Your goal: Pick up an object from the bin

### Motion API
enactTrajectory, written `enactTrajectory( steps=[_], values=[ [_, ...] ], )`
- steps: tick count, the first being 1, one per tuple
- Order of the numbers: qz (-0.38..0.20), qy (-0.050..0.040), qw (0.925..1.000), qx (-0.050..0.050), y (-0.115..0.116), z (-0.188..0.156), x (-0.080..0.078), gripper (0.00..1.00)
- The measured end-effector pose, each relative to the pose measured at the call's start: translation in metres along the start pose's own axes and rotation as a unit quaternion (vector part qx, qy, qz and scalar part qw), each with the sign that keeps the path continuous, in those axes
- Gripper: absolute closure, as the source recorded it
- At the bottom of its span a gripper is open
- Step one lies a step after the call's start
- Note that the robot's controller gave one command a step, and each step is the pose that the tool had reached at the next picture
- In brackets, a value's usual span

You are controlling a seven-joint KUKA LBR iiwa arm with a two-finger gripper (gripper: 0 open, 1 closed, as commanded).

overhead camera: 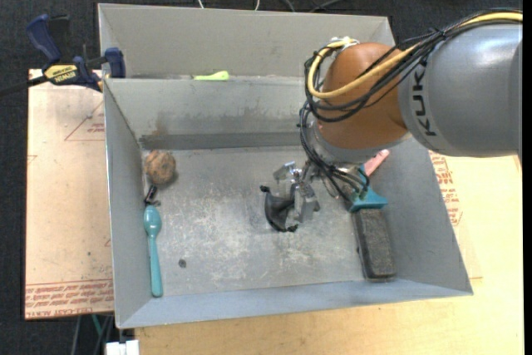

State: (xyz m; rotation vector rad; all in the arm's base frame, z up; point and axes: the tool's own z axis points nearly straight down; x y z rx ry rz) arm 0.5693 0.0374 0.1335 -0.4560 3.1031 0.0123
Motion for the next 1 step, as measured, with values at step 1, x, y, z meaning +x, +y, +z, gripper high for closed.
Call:
enactTrajectory(
  steps=[1],
  values=[
    [-0.022,0.0003,0.9998,0.0,-0.0162,-0.0767,-0.0151,1.0]
  ],
)
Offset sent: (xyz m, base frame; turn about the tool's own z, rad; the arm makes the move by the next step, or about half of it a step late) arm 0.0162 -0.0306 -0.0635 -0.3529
